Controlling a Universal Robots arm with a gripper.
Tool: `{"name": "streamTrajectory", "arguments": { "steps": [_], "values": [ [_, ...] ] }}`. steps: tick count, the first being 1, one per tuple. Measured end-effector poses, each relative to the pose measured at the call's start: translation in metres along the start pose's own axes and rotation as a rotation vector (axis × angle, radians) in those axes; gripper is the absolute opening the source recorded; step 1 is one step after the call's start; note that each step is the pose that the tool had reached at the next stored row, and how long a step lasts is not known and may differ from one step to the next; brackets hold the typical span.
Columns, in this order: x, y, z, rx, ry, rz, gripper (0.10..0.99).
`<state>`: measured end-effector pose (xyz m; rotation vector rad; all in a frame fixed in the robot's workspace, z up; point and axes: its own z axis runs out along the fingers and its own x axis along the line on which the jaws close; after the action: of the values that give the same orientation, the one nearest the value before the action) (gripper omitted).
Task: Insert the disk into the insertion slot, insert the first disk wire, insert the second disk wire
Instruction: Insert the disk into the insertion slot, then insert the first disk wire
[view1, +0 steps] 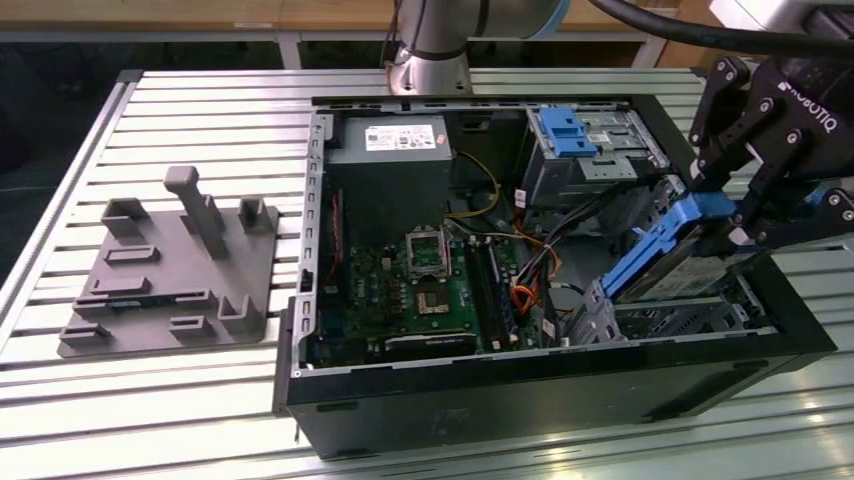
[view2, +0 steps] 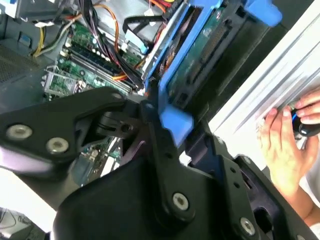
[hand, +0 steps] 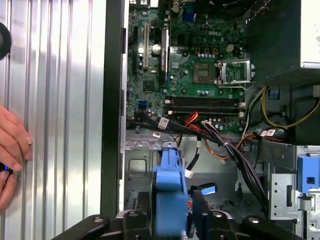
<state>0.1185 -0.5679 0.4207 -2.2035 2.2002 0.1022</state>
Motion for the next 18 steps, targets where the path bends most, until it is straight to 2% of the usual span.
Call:
{"name": "streamTrajectory", "arguments": {
  "steps": [1, 18],
  "values": [
    [0.0000, 0.0000, -0.0001, 0.000, 0.0004, 0.000, 0.498],
    [0.0000, 0.0000, 0.0001, 0.000, 0.0000, -0.001, 0.498]
  ]
}}
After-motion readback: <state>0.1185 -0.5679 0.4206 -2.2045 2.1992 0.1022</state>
